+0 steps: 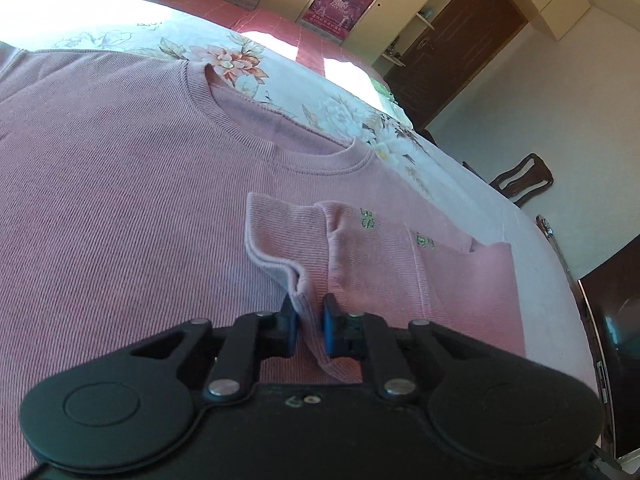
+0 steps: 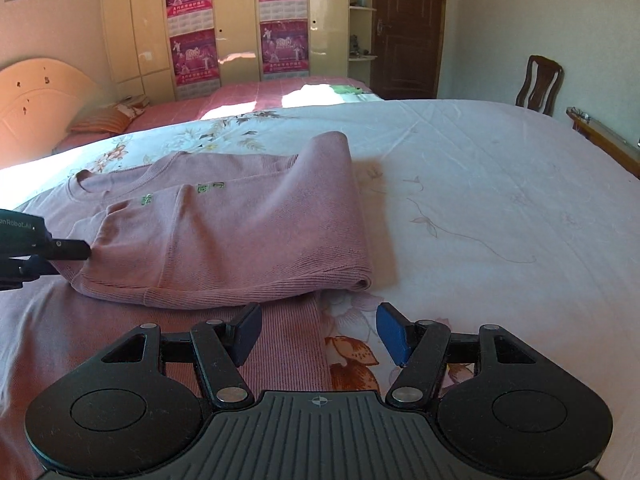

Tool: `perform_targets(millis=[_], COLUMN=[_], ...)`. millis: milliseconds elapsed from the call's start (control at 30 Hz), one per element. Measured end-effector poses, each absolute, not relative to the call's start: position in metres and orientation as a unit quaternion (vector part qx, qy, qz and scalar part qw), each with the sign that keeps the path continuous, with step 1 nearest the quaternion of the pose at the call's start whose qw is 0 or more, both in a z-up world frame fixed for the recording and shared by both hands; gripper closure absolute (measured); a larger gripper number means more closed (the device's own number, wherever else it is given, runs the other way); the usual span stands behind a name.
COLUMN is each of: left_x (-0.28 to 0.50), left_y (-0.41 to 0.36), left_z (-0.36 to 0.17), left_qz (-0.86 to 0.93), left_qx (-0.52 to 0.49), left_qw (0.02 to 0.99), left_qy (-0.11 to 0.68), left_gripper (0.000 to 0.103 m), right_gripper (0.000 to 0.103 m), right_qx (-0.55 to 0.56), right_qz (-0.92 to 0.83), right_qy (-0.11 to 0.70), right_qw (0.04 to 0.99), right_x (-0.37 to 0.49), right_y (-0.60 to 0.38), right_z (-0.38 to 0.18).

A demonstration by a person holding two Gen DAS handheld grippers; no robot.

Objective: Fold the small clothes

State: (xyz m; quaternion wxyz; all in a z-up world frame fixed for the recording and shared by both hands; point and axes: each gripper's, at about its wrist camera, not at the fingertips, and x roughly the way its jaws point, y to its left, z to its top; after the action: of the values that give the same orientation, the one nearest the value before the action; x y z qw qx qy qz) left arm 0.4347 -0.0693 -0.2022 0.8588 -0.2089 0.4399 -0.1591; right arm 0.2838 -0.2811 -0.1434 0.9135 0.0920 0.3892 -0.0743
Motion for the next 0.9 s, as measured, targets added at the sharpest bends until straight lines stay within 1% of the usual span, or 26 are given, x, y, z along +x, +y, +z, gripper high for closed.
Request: perform_targets(millis=[67, 100, 233, 367, 500, 567, 600, 633, 733, 833, 900], left_x=[0.434, 0.431, 0.426, 0.425, 0.422, 0.418, 0.416, 0.414, 0.412, 0.411, 0.411], left_y=[-0.068, -0.065, -0.052, -0.038, -0.026, -0.016, -0.011, -0.006, 0.005, 0.007, 0.003], left_z=[-0.2, -0.195, -0.154, -0.117, -0.104, -0.103, -0.104, -0.106, -0.122, -0.153, -0.17], left_qz=[-0.16, -0.159, -0.175, -0.183, -0.169, -0.155, -0.147, -0.139, -0.107, -0.087, -0.081], left_qx=[-0.208, -0.214, -0.239, -0.238, -0.222, -0.22, -0.216, -0.212, -0.2, -0.193, -0.177], left_qw=[0.861, 0.864, 0.881, 0.896, 0.911, 0.916, 0.919, 0.921, 0.922, 0.91, 0.906], left_qy=[0.436, 0.428, 0.37, 0.328, 0.304, 0.298, 0.296, 0.296, 0.314, 0.356, 0.377], left_gripper=[0.096, 0.096, 0.096, 0.096, 0.096, 0.096, 0.096, 0.096, 0.097, 0.097, 0.097], right_gripper=[0.04, 0.04, 0.04, 0.04, 0.041, 0.063, 0.084, 0.09, 0.093, 0.094, 0.094], right_qx=[0.095, 0.095, 0.086, 0.09, 0.084, 0.09, 0.097, 0.095, 0.089, 0.133, 0.103], right_qz=[-0.076, -0.077, -0.08, -0.08, -0.083, -0.077, -0.072, -0.071, -0.082, -0.099, -0.094], right_qy=[0.391, 0.391, 0.394, 0.401, 0.393, 0.394, 0.398, 0.4, 0.394, 0.399, 0.398], right_qw=[0.912, 0.912, 0.912, 0.908, 0.912, 0.912, 0.909, 0.909, 0.911, 0.902, 0.907], right_x=[0.285, 0.286, 0.291, 0.303, 0.319, 0.328, 0.333, 0.336, 0.332, 0.322, 0.318], right_y=[-0.282, -0.282, -0.281, -0.28, -0.277, -0.277, -0.277, -0.276, -0.282, -0.297, -0.291], right_z=[-0.145, -0.146, -0.149, -0.155, -0.159, -0.161, -0.161, -0.161, -0.161, -0.166, -0.165])
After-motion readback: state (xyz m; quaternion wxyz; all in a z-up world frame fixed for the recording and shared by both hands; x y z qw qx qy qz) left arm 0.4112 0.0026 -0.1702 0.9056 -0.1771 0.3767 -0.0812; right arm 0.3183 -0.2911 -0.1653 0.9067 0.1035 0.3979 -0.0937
